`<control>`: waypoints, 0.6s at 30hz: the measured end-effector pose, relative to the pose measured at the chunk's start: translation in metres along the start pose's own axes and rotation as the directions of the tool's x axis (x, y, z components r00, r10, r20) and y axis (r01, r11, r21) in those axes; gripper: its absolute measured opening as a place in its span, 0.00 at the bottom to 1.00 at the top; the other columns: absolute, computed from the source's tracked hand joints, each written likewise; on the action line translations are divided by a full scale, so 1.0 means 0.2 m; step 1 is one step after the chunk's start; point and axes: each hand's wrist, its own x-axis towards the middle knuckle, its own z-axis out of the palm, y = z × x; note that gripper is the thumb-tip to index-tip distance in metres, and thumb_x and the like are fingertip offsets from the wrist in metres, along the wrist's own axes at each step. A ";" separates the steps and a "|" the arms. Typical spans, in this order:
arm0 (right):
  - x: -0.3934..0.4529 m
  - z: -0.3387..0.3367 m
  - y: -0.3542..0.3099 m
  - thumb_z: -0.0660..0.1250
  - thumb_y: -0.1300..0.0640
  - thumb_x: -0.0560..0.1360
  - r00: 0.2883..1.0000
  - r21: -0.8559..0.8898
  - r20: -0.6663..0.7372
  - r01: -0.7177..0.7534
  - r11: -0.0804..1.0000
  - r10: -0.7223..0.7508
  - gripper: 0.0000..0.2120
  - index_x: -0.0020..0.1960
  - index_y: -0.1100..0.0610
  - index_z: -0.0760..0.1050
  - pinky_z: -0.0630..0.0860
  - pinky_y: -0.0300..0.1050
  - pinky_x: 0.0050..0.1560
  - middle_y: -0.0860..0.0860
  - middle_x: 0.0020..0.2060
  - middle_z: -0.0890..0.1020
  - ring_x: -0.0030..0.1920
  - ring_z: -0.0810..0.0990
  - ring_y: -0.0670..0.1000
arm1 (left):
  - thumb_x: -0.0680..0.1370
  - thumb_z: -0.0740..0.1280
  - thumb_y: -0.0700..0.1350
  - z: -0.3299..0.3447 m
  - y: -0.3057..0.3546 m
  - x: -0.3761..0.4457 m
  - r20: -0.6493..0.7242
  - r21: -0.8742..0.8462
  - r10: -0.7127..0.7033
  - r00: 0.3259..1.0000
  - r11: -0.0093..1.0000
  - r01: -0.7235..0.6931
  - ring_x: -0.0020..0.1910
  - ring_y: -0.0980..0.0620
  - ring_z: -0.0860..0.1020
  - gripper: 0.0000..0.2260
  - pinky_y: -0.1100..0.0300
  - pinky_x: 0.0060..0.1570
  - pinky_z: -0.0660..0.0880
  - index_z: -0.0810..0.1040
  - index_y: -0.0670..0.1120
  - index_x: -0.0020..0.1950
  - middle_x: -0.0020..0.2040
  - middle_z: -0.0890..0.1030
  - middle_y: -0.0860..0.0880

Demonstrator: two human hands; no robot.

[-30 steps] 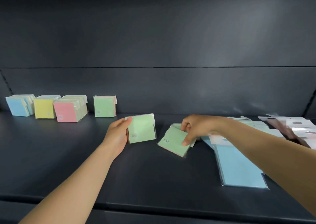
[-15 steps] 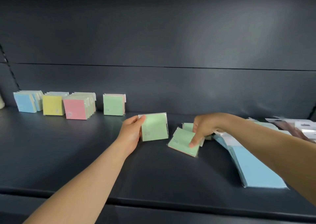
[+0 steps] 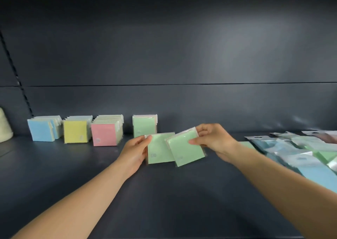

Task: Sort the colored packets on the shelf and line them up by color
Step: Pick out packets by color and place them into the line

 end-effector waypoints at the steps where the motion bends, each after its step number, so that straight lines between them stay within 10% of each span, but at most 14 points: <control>1: 0.01 0.09 0.01 0.73 0.69 0.69 0.999 0.073 -0.049 -0.002 0.997 0.005 0.09 0.46 0.61 0.78 0.80 0.42 0.42 0.56 0.43 0.85 0.41 0.83 0.52 | 0.80 0.62 0.40 -0.04 0.01 0.01 0.026 0.003 -0.004 1.000 1.000 0.004 0.48 0.48 0.81 0.07 0.55 0.53 0.76 0.79 0.39 0.51 0.50 0.83 0.44; 8: 0.11 0.52 0.08 0.64 0.68 0.76 0.964 0.343 -0.239 -0.029 0.939 0.118 0.07 0.50 0.58 0.72 0.79 0.46 0.45 0.54 0.49 0.82 0.48 0.82 0.52 | 0.80 0.59 0.36 -0.26 0.09 0.05 0.229 0.073 0.008 0.973 0.997 -0.025 0.55 0.49 0.81 0.11 0.58 0.52 0.78 0.77 0.42 0.59 0.55 0.83 0.46; 18: 0.18 0.72 0.13 0.59 0.65 0.78 0.963 0.206 -0.268 0.041 0.978 0.016 0.11 0.59 0.55 0.68 0.75 0.38 0.43 0.49 0.52 0.78 0.53 0.79 0.48 | 0.78 0.60 0.31 -0.31 0.01 0.11 0.333 0.194 0.031 0.943 0.976 -0.100 0.60 0.51 0.78 0.18 0.54 0.62 0.73 0.74 0.44 0.65 0.60 0.80 0.48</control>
